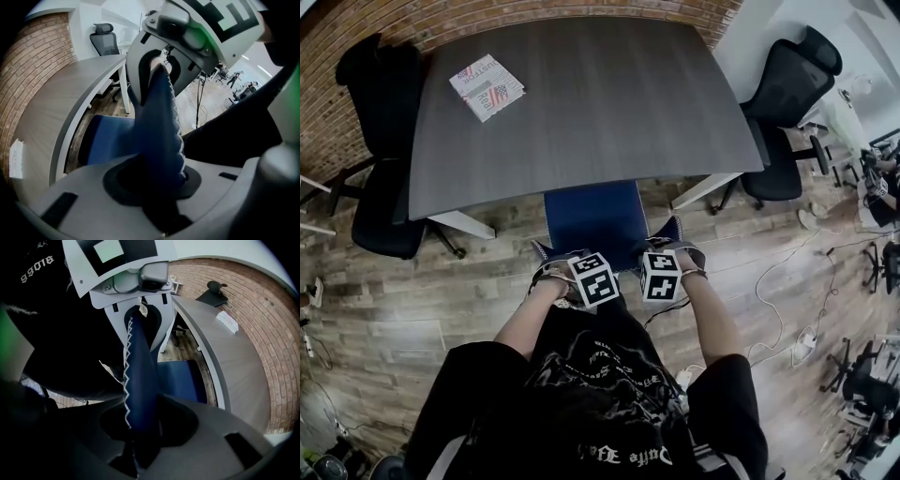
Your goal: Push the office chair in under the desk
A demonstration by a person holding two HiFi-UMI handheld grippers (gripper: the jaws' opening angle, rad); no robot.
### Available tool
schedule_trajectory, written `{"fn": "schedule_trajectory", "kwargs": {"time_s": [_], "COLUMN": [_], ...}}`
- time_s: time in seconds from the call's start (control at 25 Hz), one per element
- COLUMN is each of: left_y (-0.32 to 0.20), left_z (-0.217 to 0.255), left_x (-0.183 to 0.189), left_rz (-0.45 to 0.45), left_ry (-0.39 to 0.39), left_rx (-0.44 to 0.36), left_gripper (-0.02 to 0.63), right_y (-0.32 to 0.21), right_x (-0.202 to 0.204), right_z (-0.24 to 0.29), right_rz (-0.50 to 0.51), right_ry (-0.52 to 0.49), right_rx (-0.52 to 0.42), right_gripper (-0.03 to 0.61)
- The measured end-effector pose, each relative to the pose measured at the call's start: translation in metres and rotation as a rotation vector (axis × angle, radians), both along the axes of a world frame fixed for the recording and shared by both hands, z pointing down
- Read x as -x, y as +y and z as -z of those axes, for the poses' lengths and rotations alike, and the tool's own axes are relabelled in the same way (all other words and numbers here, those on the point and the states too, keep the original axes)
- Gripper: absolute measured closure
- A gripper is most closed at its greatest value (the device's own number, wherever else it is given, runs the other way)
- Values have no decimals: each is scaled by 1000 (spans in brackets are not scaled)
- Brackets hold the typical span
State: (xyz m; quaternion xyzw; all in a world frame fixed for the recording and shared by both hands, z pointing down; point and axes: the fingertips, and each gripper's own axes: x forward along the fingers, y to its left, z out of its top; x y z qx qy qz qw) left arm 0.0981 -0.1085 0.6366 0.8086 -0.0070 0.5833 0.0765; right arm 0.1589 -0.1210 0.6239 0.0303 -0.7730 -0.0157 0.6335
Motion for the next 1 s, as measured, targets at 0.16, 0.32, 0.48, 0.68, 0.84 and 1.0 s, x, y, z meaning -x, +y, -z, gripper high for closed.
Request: {"fn": "schedule_trajectory", "kwargs": {"time_s": [0.16, 0.32, 0.48, 0.68, 0.84, 1.0], "left_y": [-11, -20, -28, -38, -45, -53], "left_z": [2, 2, 2, 1, -1, -2], "left_x": [0, -1, -1, -2, -2, -2], "left_rz": [6, 10, 1, 3, -6, 1], "left_ry": [1, -1, -7, -13, -21, -19], "left_rx": [3, 3, 6, 1, 4, 5], "left_gripper": [515, 515, 517, 517, 517, 517], "right_y": [-11, -22, -29, -42, -49, -57], "right_x": [1, -1, -1, -2, -3, -4], "right_z": [1, 1, 2, 1, -1, -3], "right_rz": [9, 17, -3, 10, 24, 16], "right_ry": [-4, -6, -12, -8, -3, 3], "right_rx": [2, -13, -2, -25, -20, -20], "right_gripper": [488, 488, 488, 488, 488, 488]}}
